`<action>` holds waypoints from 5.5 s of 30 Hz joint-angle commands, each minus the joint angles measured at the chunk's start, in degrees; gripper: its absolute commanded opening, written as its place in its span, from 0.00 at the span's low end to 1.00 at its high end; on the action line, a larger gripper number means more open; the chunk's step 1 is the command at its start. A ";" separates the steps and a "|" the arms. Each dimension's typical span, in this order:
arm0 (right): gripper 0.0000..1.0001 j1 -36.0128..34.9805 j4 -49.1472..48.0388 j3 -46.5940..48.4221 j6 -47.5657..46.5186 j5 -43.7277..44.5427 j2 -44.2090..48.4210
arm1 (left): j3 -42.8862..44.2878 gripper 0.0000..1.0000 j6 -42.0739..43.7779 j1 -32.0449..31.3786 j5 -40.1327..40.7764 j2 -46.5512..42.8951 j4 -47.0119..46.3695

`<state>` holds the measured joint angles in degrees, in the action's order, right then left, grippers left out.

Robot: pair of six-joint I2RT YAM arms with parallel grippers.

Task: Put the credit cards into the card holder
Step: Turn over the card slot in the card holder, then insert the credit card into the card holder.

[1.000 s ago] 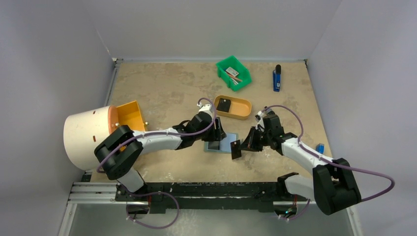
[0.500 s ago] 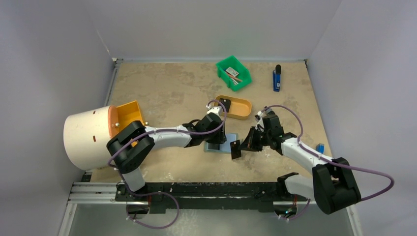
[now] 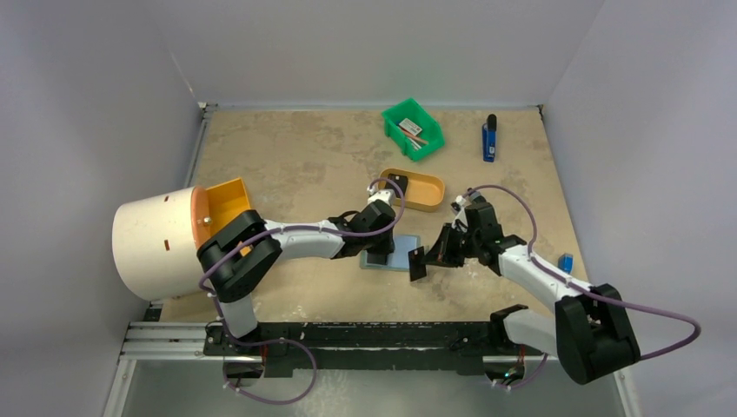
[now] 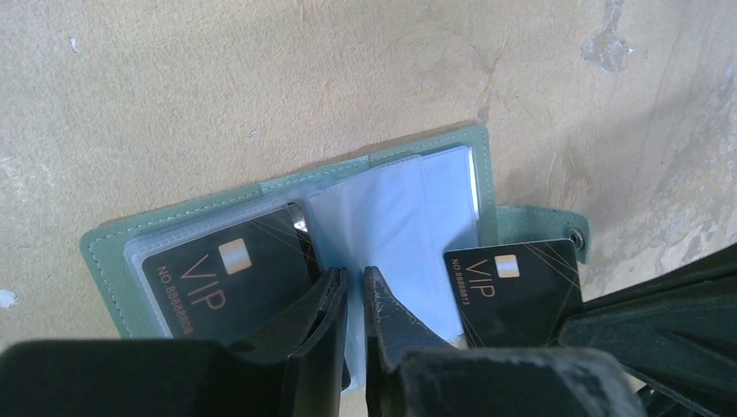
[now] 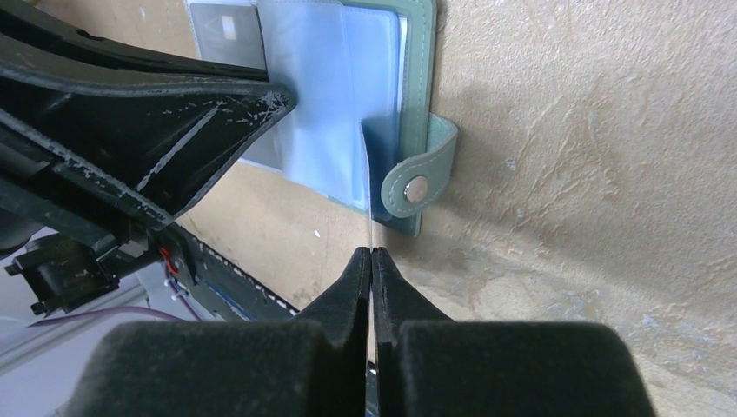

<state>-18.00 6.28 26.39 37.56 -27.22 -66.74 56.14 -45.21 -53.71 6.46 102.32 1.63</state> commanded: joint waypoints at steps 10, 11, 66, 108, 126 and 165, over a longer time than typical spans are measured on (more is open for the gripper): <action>0.00 -0.28 7.69 2.33 -0.35 -0.21 7.44 | 1.23 0.05 0.22 -0.12 4.97 0.42 3.11; 0.00 -0.28 6.79 2.47 -0.75 -0.39 6.82 | 1.23 0.05 0.22 -0.10 4.98 0.36 3.11; 0.00 -11.00 -11.57 16.65 3.28 -4.79 -21.09 | -5.94 0.35 -0.77 -0.13 13.70 -20.94 7.23; 0.00 -10.36 -15.86 9.42 6.42 -1.08 -17.13 | -6.59 0.00 -2.89 0.07 20.47 -11.18 8.43; 0.00 -10.26 -14.94 6.91 6.74 1.08 -14.31 | -8.30 0.00 -4.20 0.02 23.16 -14.09 10.33; 0.00 -10.35 -22.18 7.07 6.26 -3.44 -16.91 | -9.76 0.00 -5.57 0.10 25.44 -13.07 12.13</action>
<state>-28.45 -13.52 32.75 44.71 -28.53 -82.54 46.37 -50.00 -53.76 30.48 89.14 14.50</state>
